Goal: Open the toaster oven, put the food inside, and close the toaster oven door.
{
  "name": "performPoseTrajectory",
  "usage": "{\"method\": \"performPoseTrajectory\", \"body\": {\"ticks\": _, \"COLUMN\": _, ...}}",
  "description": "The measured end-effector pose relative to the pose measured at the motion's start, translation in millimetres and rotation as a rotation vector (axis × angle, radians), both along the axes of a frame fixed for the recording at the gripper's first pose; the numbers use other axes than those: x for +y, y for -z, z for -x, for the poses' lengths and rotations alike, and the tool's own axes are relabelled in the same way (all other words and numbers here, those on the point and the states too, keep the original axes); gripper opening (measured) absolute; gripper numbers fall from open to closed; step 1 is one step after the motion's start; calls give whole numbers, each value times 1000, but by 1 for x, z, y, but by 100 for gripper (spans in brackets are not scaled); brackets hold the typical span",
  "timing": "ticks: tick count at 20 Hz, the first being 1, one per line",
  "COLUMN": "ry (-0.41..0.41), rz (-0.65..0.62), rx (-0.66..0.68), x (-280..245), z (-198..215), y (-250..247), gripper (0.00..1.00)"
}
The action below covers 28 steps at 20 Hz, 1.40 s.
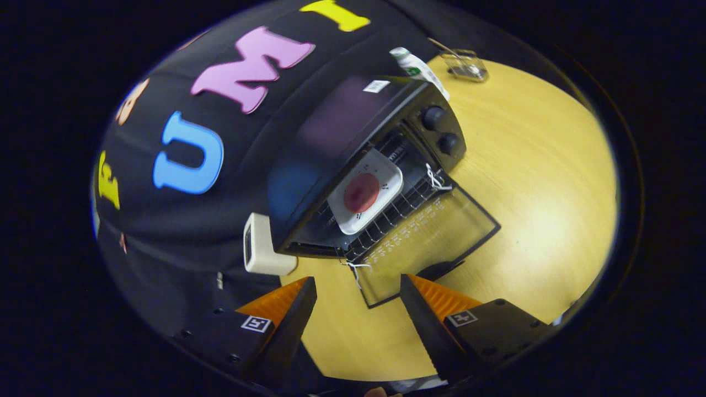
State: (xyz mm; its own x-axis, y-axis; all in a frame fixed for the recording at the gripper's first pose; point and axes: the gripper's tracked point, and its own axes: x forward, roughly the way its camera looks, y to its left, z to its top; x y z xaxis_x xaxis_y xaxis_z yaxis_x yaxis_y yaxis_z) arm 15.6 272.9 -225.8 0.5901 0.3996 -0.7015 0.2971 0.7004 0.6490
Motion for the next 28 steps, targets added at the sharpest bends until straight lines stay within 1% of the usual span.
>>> {"method": "performPoseTrajectory", "body": {"ticks": 2, "ry": -127, "rz": 135, "rx": -95, "x": -3, "z": 11, "y": 0, "gripper": 99}}
{"method": "performPoseTrajectory", "body": {"ticks": 5, "ry": -252, "rz": 268, "rx": -164, "x": -5, "z": 29, "y": 17, "gripper": 99}}
{"method": "performPoseTrajectory", "body": {"ticks": 9, "ry": -372, "rz": 406, "rx": -194, "x": -13, "z": 47, "y": 50, "gripper": 99}}
{"method": "performPoseTrajectory", "body": {"ticks": 13, "ry": -444, "rz": 491, "rx": -163, "x": -19, "z": 66, "y": 105, "gripper": 99}}
{"method": "performPoseTrajectory", "body": {"ticks": 15, "ry": -462, "rz": 508, "rx": -138, "x": -18, "z": 68, "y": 126, "gripper": 99}}
{"method": "performPoseTrajectory", "body": {"ticks": 19, "ry": -449, "rz": 533, "rx": -81, "x": -19, "z": 59, "y": 148, "gripper": 100}}
{"method": "performPoseTrajectory", "body": {"ticks": 27, "ry": -432, "rz": 602, "rx": -38, "x": -4, "z": 48, "y": 177, "gripper": 100}}
{"method": "performPoseTrajectory", "body": {"ticks": 28, "ry": -411, "rz": 609, "rx": -44, "x": -3, "z": 43, "y": 176, "gripper": 100}}
